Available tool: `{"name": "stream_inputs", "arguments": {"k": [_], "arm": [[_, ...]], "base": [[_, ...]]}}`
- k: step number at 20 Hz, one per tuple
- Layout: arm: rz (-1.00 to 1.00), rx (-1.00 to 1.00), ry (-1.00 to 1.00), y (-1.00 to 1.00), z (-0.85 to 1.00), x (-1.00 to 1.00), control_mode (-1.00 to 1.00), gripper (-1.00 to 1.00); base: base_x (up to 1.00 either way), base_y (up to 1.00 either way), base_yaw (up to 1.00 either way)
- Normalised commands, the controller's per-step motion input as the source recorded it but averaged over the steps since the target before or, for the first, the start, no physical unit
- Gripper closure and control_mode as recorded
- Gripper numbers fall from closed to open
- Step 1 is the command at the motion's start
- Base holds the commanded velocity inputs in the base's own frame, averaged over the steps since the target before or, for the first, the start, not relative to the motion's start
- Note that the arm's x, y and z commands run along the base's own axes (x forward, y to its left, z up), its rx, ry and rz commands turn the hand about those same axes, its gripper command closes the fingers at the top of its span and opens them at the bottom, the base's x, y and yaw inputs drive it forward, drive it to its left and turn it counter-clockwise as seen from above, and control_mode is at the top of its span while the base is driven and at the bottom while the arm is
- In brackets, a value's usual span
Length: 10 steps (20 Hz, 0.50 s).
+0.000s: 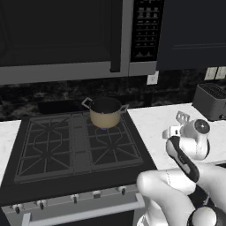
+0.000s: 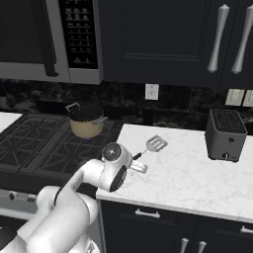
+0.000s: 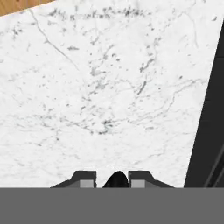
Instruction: Put the garlic and broccoli in the pot. Retrieve the spatula and lightly stir the vegetables in the pot.
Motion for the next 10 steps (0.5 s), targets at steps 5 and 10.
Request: {"name": "stream_inputs", "arguments": {"k": [5, 10], "arm": [[-0.08, 0.4, 0.0, 0.53, 1.0, -0.27, -1.0, 1.0], [-0.13, 0.45, 0.0, 0.36, 1.0, -0.12, -1.0, 1.0]], "base": [[0.0, 0.0, 0.0], [0.0, 0.0, 0.0]]}}
